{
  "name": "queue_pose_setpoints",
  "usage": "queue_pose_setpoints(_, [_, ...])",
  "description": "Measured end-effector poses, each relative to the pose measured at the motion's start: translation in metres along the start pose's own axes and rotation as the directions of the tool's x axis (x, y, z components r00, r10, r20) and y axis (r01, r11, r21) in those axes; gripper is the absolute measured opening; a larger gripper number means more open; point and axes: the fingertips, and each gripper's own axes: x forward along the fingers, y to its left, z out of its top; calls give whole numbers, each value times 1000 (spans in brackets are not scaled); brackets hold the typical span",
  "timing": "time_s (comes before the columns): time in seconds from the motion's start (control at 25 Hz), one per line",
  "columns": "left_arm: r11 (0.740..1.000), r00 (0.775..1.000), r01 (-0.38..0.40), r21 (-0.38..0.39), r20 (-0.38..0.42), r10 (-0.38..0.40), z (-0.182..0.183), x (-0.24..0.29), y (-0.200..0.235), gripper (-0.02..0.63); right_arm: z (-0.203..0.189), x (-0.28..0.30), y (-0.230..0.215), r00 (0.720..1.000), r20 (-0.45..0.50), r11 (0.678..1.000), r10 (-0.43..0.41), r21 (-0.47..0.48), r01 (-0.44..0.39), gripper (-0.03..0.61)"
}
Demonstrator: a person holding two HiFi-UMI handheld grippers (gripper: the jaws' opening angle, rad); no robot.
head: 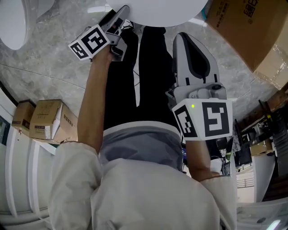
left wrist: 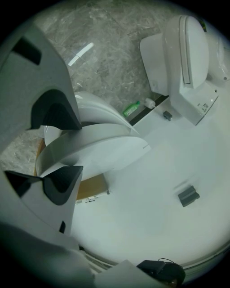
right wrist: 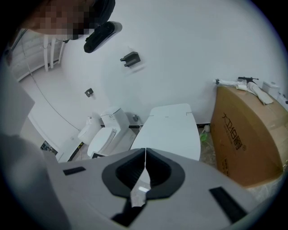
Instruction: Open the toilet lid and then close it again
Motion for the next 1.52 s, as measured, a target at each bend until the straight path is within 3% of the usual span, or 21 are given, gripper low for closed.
queue_pose_setpoints(0.88, [1000, 999, 27, -12, 28, -26, 36, -35, -63, 250, 54, -50, 1, 997, 78, 1000, -24, 10, 23, 11])
queue_pose_setpoints(1.32, [997, 994, 37, -65, 105, -30, 62, -52, -98, 250, 91, -76, 10, 992, 123, 1000, 29, -5, -29, 11])
queue_pose_setpoints(1.52, [994, 992, 46, -95, 123, -34, 73, -59, -114, 250, 109, -95, 1, 990, 137, 999, 17, -31, -13, 11])
